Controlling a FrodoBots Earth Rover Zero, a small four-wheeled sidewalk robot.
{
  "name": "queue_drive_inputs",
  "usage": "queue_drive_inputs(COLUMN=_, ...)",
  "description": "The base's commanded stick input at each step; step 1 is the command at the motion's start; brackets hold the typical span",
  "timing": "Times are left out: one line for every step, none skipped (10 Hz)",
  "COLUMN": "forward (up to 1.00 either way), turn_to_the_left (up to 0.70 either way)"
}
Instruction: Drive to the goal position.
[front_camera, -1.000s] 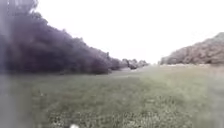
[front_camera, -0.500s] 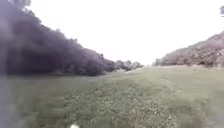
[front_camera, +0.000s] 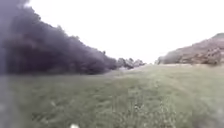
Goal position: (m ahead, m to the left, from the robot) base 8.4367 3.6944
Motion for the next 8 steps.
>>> queue_drive_inputs(forward=0.85, turn_to_the_left=0.0)
queue_drive_inputs(forward=0.85, turn_to_the_left=0.0)
queue_drive_inputs(forward=0.85, turn_to_the_left=0.0)
queue_drive_inputs(forward=0.85, turn_to_the_left=0.0)
queue_drive_inputs(forward=0.85, turn_to_the_left=0.0)
queue_drive_inputs(forward=0.85, turn_to_the_left=-0.32)
queue_drive_inputs(forward=0.85, turn_to_the_left=-0.34)
queue_drive_inputs(forward=0.85, turn_to_the_left=-0.34)
